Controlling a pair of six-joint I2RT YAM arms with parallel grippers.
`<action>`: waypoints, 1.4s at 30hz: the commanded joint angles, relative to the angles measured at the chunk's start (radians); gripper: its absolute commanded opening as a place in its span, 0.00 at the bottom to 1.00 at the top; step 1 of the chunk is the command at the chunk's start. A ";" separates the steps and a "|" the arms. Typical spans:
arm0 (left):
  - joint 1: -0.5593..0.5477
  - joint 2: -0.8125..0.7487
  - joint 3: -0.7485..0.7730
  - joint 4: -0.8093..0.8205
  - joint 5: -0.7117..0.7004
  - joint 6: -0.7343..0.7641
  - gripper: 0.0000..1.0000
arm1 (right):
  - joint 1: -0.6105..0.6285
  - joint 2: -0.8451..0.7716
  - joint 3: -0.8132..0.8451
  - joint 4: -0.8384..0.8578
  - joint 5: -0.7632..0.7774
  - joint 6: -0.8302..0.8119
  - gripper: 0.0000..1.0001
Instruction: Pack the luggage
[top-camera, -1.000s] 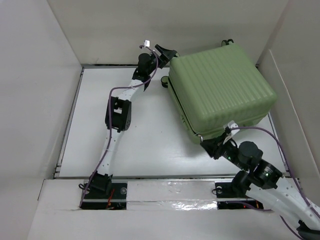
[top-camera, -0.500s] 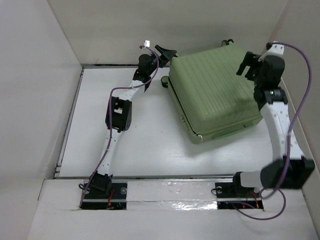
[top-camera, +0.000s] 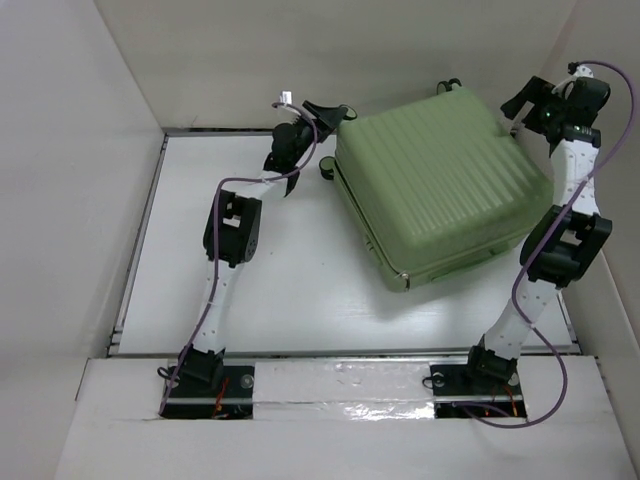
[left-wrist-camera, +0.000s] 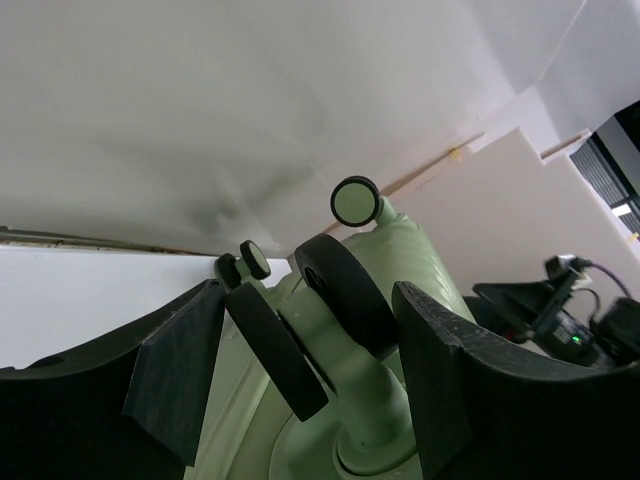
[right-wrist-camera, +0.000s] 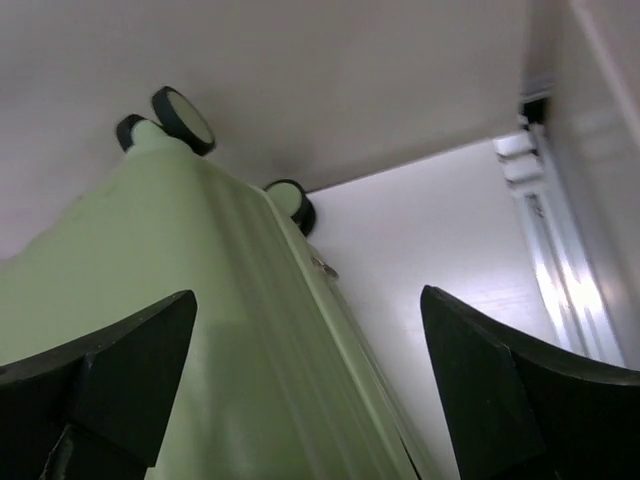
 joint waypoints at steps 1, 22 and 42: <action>-0.055 -0.085 -0.185 0.066 0.152 0.003 0.08 | 0.040 0.145 0.126 -0.108 -0.352 0.005 1.00; 0.014 -0.760 -1.266 0.500 -0.139 0.044 0.00 | 0.468 0.094 0.341 -0.185 -0.465 -0.154 1.00; 0.014 -0.697 -1.198 0.540 -0.047 -0.011 0.00 | 0.204 -1.750 -1.397 -0.115 0.361 0.031 0.03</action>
